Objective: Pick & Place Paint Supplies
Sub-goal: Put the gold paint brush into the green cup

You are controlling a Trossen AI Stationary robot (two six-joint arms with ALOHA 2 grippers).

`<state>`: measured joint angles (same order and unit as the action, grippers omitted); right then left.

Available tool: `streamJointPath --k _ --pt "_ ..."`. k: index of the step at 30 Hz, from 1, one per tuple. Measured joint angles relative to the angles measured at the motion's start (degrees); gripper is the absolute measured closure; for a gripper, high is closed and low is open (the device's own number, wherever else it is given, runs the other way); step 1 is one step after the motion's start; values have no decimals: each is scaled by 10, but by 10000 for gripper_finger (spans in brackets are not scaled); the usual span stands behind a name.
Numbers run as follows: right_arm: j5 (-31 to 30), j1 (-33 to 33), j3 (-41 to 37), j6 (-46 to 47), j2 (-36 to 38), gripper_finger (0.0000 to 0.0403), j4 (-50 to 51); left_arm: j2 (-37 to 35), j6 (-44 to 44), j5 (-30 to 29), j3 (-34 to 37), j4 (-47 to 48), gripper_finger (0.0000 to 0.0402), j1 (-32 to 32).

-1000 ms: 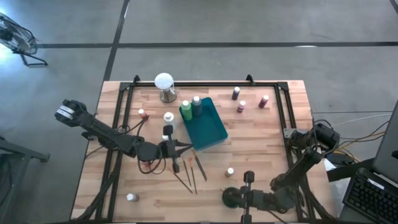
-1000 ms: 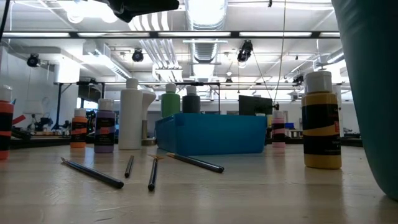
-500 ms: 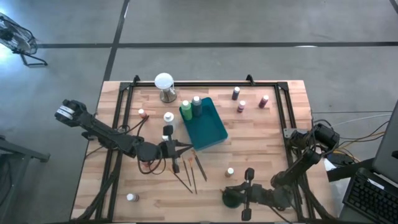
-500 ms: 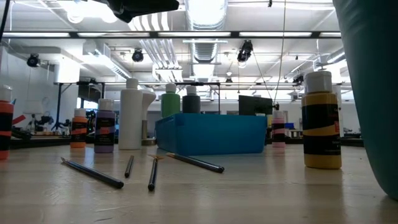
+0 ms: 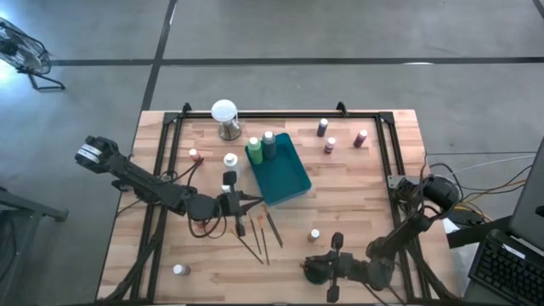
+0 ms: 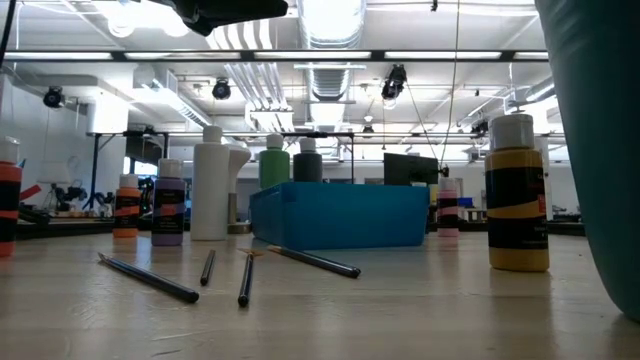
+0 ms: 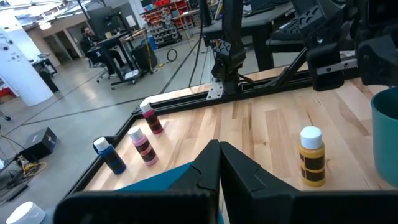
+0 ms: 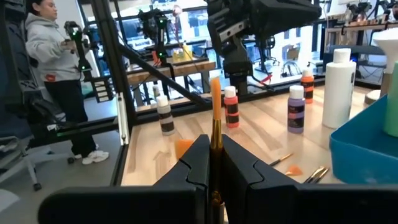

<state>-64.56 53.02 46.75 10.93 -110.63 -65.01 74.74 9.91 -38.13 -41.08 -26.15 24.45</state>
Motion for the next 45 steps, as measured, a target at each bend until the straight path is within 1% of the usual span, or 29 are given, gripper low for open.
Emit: streamJointPath --k 8,31,36,45 --pt "0 -2 1 26 -16 390 0 0 0 0 0 0 392 0" --pt "2 -2 5 50 -16 379 23 0 0 0 0 0 392 0" --pt "3 -1 7 45 -14 360 22 0 0 0 0 0 392 0" --pt "2 -1 7 45 -10 310 22 0 0 0 0 0 392 0"
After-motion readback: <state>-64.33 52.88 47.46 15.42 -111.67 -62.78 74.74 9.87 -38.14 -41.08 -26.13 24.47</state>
